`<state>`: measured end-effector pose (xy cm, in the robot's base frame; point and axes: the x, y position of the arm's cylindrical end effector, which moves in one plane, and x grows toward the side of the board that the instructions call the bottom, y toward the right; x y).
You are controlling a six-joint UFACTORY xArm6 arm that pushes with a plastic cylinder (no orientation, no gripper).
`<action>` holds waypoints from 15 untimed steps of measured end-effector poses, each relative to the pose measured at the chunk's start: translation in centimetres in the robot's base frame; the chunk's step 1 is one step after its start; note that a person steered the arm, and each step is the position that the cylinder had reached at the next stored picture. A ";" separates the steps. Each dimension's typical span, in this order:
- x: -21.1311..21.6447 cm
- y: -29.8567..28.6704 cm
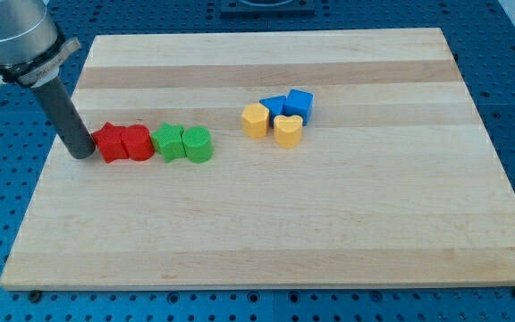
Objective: Move yellow blocks from blue blocks
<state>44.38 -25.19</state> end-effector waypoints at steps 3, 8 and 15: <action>-1.6 -0.9; -6.9 -1.4; -11.7 -0.8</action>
<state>32.68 -25.99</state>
